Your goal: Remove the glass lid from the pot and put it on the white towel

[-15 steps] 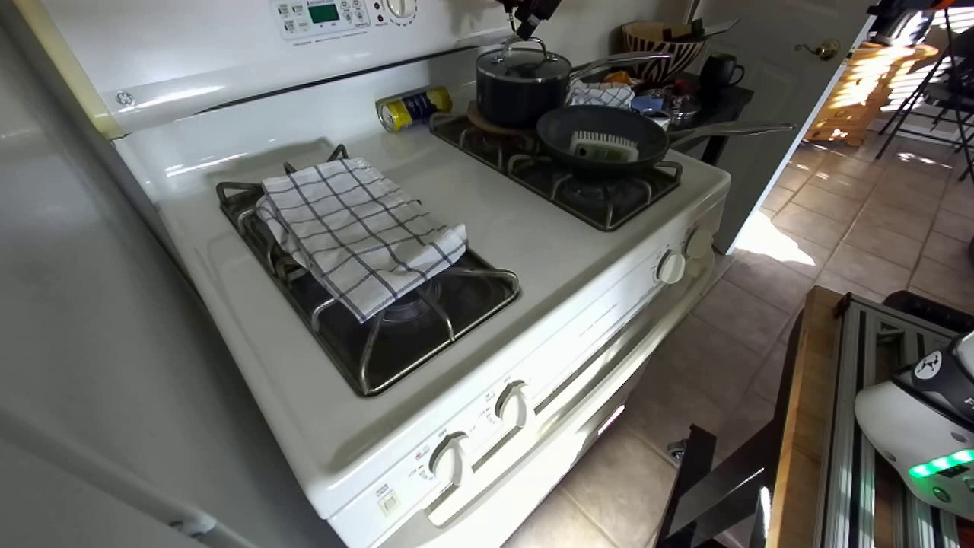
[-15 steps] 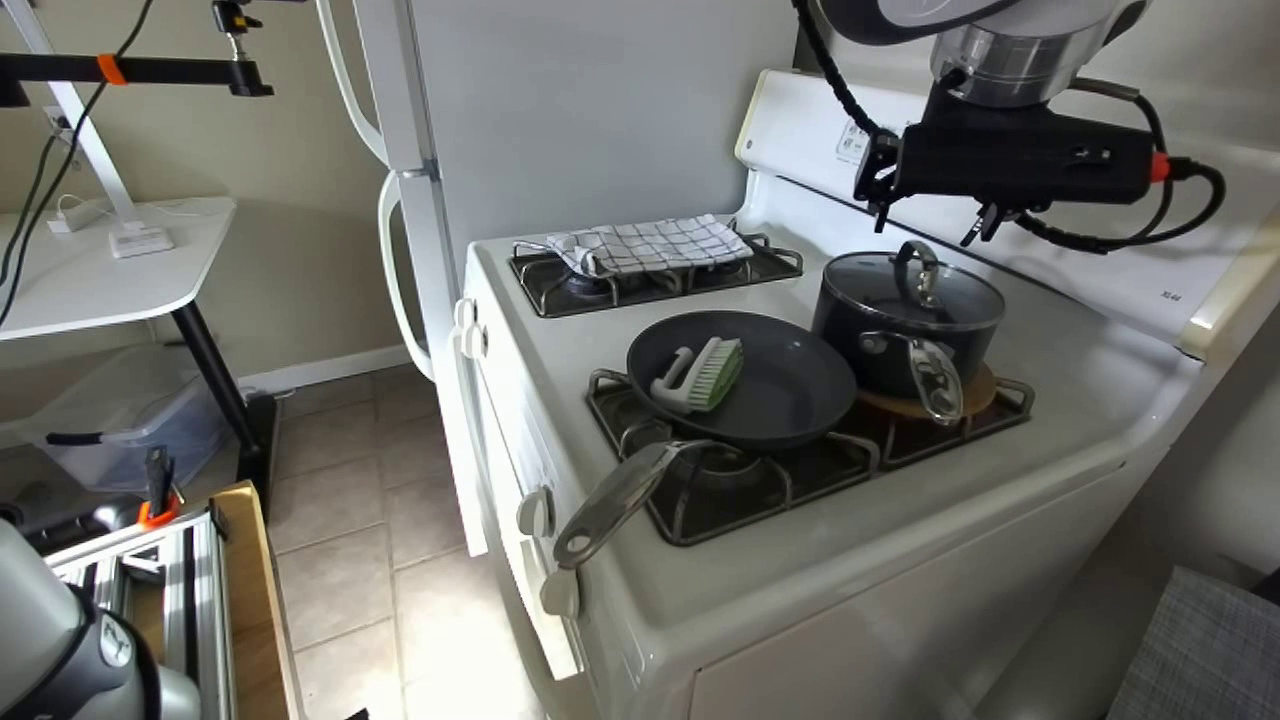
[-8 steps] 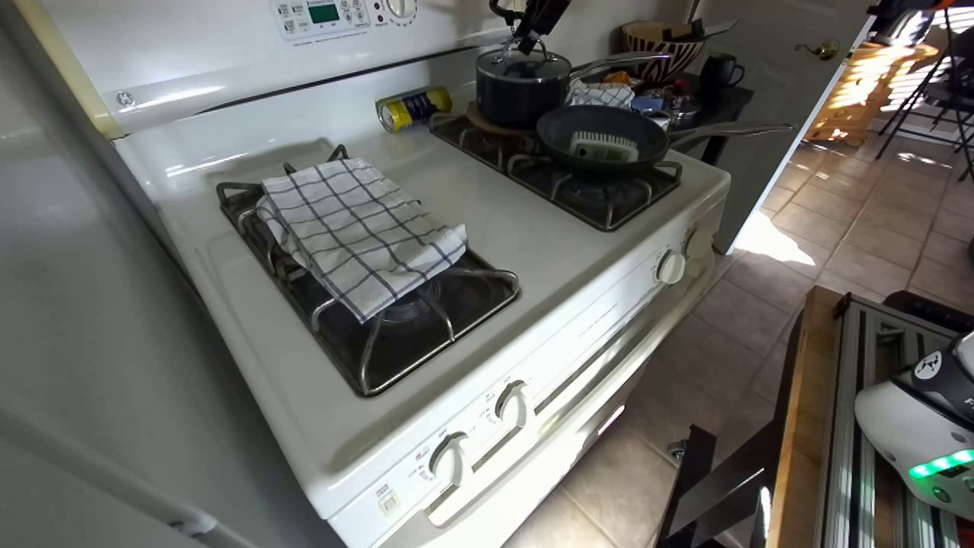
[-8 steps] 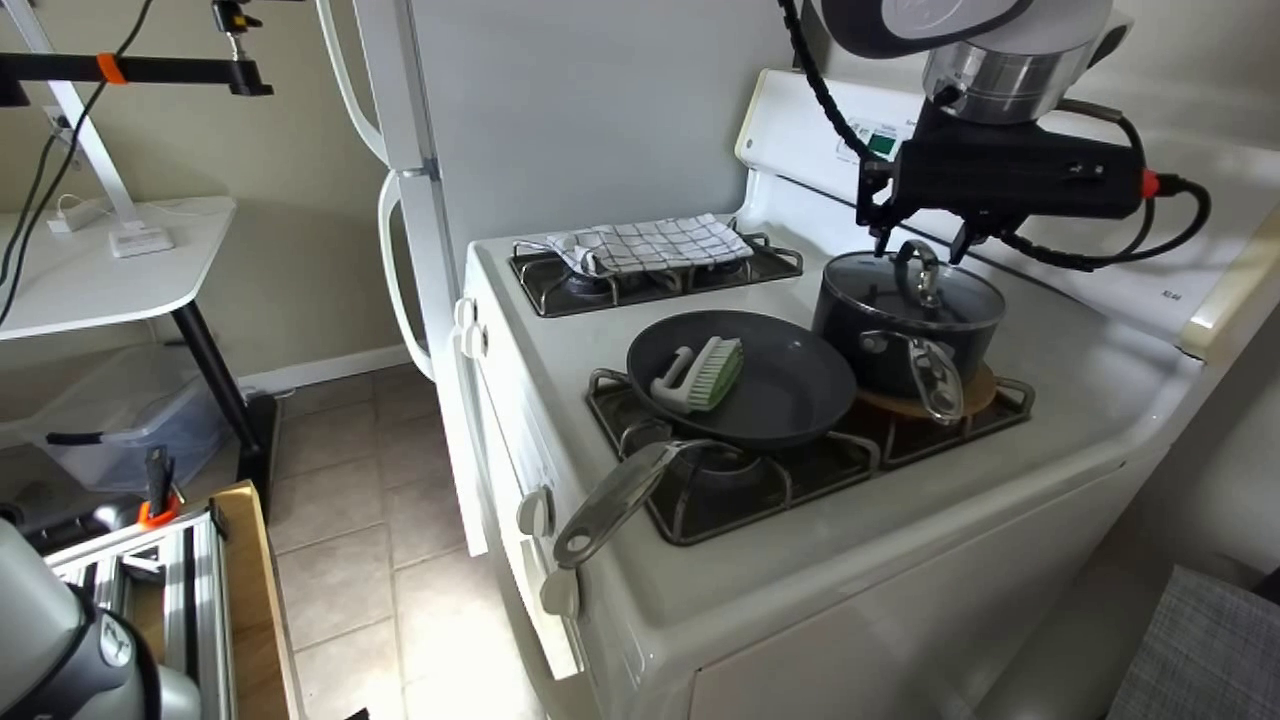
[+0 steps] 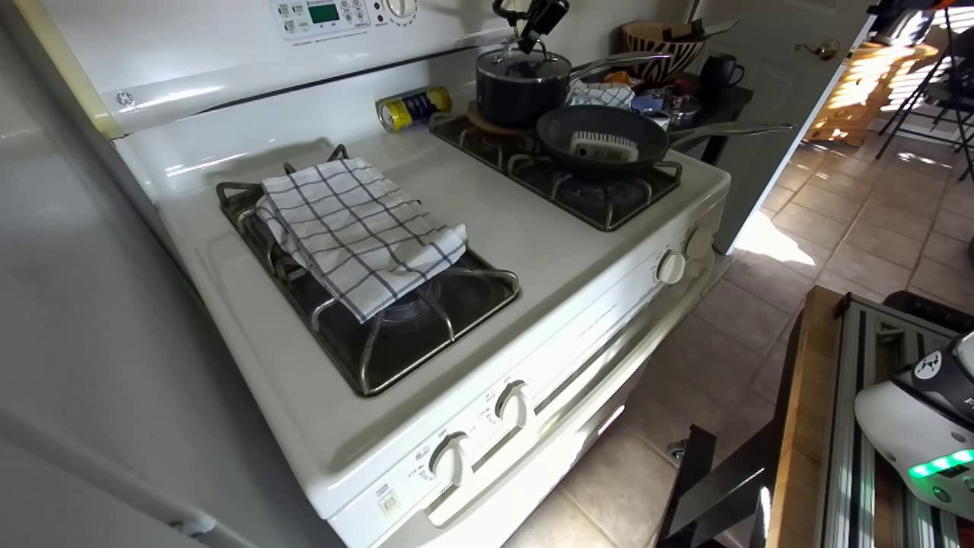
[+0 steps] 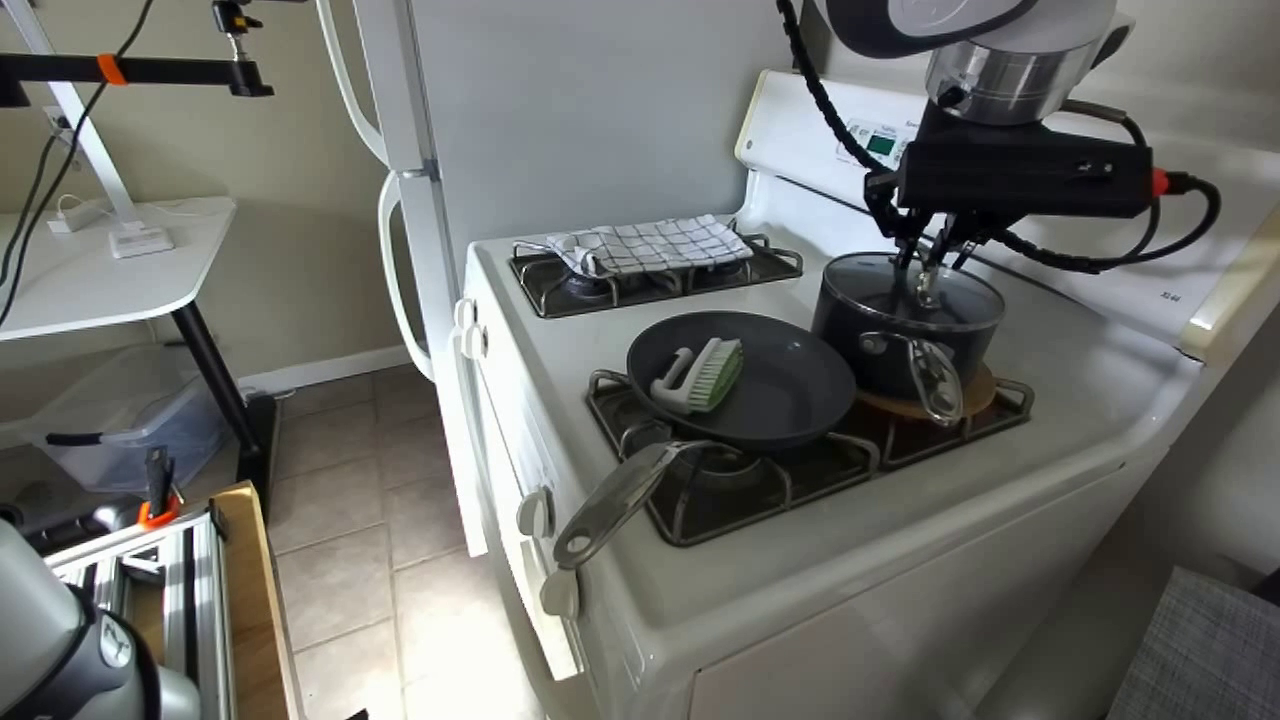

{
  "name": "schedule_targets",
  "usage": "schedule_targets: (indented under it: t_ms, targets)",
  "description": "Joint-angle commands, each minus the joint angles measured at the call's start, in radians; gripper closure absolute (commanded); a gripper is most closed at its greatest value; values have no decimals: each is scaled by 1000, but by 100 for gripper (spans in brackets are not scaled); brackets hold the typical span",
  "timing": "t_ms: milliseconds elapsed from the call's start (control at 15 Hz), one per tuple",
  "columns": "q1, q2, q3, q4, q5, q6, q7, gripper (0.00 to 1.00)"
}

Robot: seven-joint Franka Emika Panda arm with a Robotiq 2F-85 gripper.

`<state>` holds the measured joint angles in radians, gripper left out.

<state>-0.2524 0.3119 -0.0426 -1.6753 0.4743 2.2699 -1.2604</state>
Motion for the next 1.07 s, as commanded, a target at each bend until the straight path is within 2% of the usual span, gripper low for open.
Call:
schedule_targets:
  t_ms: [0, 67, 1000]
  targets:
    - [-12, 5, 9, 11, -10, -27, -7, 100]
    - [-11, 5, 9, 10, -12, -23, -4, 97]
    - [-10, 1, 20, 70, 5, -17, -6, 97]
